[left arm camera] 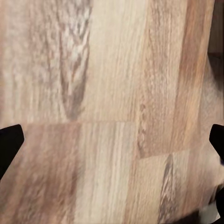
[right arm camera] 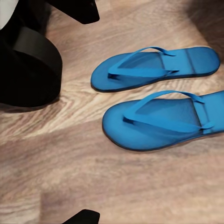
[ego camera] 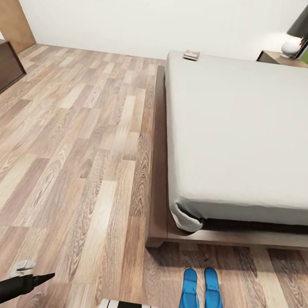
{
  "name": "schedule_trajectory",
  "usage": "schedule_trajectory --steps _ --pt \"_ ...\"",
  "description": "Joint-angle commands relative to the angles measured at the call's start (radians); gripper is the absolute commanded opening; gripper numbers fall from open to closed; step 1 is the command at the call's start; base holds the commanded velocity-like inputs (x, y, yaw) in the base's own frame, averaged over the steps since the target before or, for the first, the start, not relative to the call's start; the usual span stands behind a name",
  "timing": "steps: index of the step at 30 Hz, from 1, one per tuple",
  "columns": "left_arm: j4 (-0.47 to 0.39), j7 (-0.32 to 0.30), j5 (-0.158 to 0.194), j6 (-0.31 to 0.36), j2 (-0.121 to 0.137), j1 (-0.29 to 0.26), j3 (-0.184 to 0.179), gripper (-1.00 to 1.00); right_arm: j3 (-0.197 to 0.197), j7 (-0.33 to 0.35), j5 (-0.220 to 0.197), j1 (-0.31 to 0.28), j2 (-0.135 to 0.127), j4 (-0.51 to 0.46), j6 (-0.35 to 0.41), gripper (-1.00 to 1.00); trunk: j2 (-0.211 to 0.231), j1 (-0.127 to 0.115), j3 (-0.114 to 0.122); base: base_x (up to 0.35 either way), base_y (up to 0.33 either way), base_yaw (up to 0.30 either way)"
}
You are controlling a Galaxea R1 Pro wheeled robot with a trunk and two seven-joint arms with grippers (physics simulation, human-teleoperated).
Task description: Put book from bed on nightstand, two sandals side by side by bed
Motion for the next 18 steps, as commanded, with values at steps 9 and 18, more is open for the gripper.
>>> schedule_trajectory --steps 9,18 --pt "-0.001 -0.001 -0.008 0.007 -0.002 0.000 0.007 1.00 0.009 0.002 -0.009 0.000 0.005 0.000 0.002 1.00 0.002 -0.004 0.034 0.000 0.000 0.000" --pt "-0.001 -0.002 -0.009 0.007 -0.005 0.000 0.007 1.00 0.009 0.002 -0.011 0.000 0.007 0.000 0.003 1.00 0.004 -0.008 0.069 0.000 0.000 0.000"
